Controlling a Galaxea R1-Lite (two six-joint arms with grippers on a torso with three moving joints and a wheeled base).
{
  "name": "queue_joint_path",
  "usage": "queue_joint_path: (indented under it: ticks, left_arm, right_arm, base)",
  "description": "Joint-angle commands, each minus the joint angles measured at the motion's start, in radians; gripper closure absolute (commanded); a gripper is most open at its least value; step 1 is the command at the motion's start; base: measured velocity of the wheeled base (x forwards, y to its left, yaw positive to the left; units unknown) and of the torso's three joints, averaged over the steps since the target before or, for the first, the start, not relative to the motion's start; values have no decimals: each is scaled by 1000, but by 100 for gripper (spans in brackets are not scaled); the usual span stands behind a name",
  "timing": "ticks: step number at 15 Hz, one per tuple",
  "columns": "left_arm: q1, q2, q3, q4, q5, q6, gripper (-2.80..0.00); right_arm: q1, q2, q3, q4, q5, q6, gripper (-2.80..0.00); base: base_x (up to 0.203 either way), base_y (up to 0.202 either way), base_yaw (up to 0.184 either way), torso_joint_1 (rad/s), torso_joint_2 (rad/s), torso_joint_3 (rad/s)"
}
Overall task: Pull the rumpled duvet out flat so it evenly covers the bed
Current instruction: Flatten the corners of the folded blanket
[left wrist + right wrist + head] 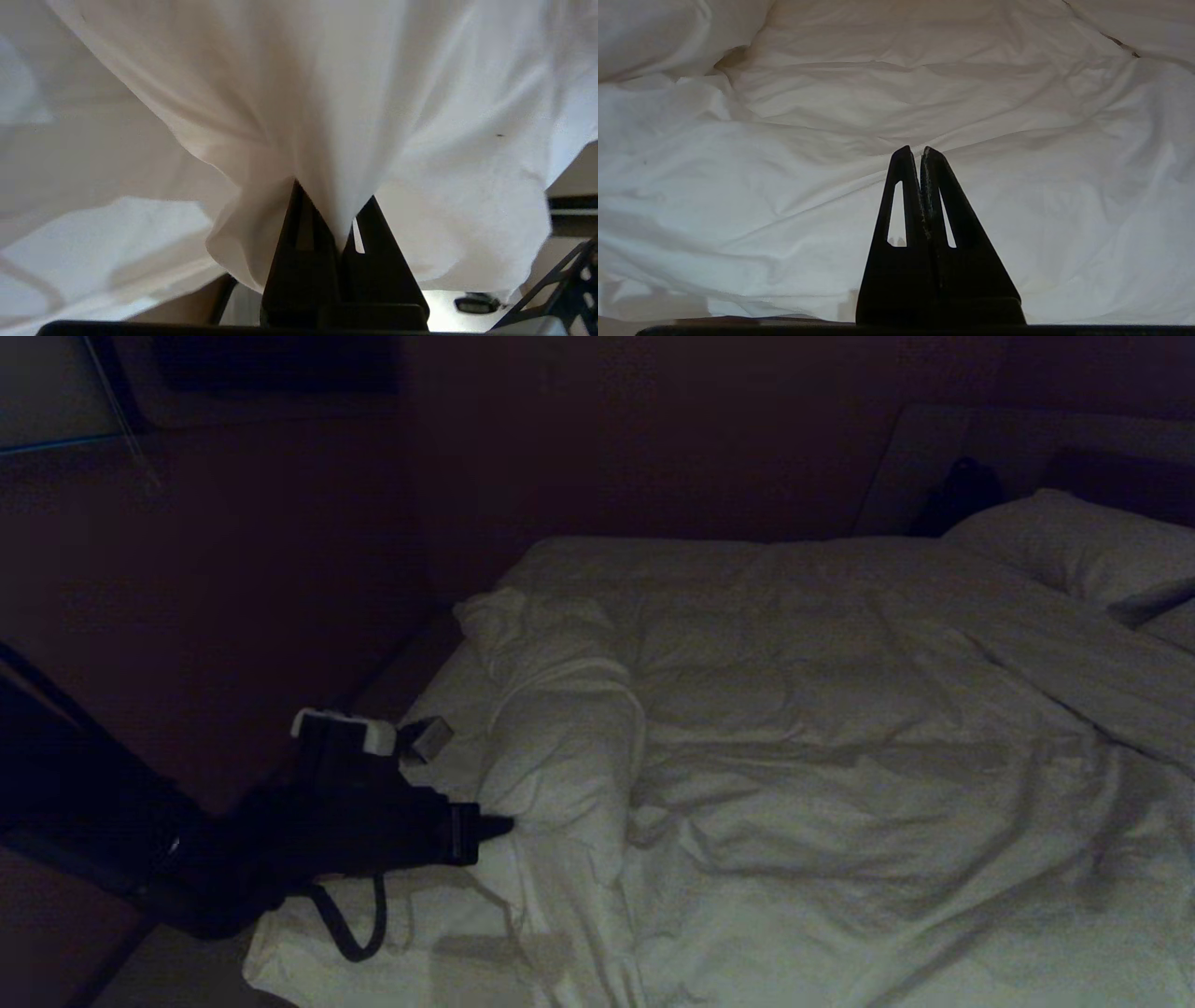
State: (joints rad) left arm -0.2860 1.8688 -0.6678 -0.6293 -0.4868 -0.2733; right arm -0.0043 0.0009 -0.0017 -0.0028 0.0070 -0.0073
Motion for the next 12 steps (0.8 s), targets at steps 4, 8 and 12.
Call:
queue_joint_path:
  ticks: [4,8,12]
  left_arm:
    - [69,-178,-66,123,3,-4,0]
    - [103,-279,-134,277,5,-4,0]
    - [96,-374,-147,380,4,-3,0]
  right_arm:
    - [0,1,0,0,1,0,0]
    - [0,1,0,0,1,0,0]
    - [0,1,0,1,1,0,0]
  base:
    - [0,0,0,0,0,0]
    - [0,0,0,0,0,0]
    - [0,0,0,0,0,0]
